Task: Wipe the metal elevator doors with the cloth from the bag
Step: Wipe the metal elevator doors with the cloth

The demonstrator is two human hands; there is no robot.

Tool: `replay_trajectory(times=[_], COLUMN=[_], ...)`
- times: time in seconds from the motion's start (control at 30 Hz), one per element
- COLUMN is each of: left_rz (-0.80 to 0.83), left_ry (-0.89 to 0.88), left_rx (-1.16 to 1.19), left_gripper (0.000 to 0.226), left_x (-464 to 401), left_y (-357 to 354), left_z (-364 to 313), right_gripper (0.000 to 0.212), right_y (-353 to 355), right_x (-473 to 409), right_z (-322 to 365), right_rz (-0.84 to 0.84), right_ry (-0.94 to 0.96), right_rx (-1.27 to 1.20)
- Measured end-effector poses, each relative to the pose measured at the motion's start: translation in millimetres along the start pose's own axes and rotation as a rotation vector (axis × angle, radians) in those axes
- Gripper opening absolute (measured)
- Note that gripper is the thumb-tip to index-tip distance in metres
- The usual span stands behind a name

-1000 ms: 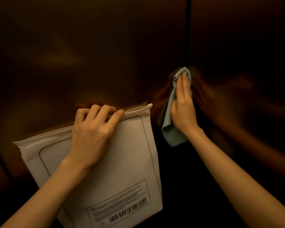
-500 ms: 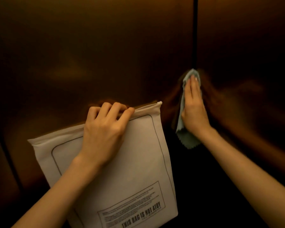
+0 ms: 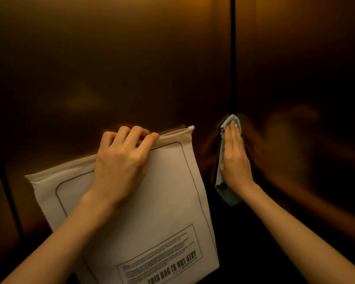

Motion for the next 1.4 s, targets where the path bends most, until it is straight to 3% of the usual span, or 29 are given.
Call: replay_trajectory(times=[0.27, 0.53, 0.7, 0.83, 1.1, 1.4], left_rz=[-0.048, -0.062, -0.060, -0.093, -0.122, -0.180], left_ry=[0.048, 0.029, -0.037, -0.051, -0.065, -0.160], left_rx=[0.062, 0.088, 0.032, 0.047, 0.019, -0.113], left_gripper=[0.027, 0.031, 0.036, 0.041, 0.051, 0.052], left_x=[-22, -21, -28, -39, -79, -104], left_y=[6, 15, 18, 21, 15, 28], left_z=[3, 0, 6, 11, 32, 50], right_gripper=[0.067, 0.057, 0.055, 0.063, 0.074, 0.084], right_y=[39, 24, 44, 61, 38, 77], right_x=[-105, -41, -112, -160, -150, -253], right_z=[7, 10, 18, 25, 20, 40], right_rz=[-0.109, -0.006, -0.084, -0.083, -0.135, -0.091], right_ry=[-0.019, 0.049, -0.011, -0.013, -0.042, -0.008], right_rx=[-0.019, -0.055, -0.080, -0.007, -0.037, 0.040])
Point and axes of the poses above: each hand's wrist, its own x-axis away from the middle knuckle, its own y-axis out of the back of the hand, z = x × y, the point moved 6 cm from there along -x, towards the middle knuckle, and after that the axes turned 3 degrees about -z, right-handed, at the moved point
